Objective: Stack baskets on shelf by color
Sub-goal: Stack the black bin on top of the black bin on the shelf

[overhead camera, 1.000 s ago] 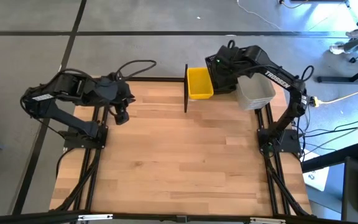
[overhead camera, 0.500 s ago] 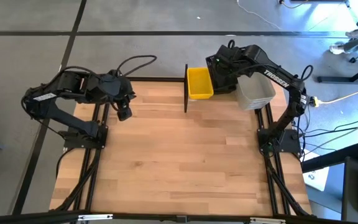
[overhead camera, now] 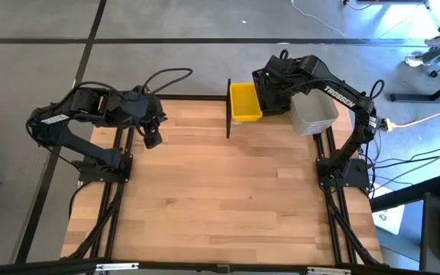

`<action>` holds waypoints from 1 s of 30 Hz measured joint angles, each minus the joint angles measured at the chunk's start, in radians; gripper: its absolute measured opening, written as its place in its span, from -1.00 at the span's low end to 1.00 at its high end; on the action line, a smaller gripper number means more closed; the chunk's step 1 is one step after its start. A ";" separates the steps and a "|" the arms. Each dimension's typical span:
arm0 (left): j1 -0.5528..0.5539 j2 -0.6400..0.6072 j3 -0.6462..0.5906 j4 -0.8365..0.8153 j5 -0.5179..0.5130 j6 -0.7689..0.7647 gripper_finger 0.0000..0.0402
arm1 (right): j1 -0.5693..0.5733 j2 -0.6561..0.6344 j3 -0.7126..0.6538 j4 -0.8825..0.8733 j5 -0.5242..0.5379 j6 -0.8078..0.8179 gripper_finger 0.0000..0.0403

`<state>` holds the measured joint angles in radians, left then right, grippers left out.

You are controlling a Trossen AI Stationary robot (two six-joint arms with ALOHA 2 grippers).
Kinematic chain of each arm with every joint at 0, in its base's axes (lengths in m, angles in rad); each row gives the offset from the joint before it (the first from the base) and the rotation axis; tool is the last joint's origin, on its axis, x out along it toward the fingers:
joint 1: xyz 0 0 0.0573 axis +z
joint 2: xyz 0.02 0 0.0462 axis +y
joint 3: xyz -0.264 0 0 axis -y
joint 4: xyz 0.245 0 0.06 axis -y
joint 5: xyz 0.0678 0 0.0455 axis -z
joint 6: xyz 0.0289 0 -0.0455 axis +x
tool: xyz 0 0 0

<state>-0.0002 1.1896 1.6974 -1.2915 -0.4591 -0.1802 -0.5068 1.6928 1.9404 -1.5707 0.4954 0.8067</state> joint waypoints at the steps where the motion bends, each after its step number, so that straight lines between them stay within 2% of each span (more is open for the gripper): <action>1: 0.000 0.000 0.000 0.000 0.000 0.000 -0.76 | 0.000 0.000 0.000 0.000 0.003 0.000 -1.00; 30: 0.000 0.000 0.000 0.000 0.000 0.007 -0.76 | 0.000 0.063 0.000 -0.002 -0.015 -0.025 -1.00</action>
<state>-0.0002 1.1892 1.6974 -1.2919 -0.4591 -0.1730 -0.5068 1.7561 1.9404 -1.5723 0.4804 0.7815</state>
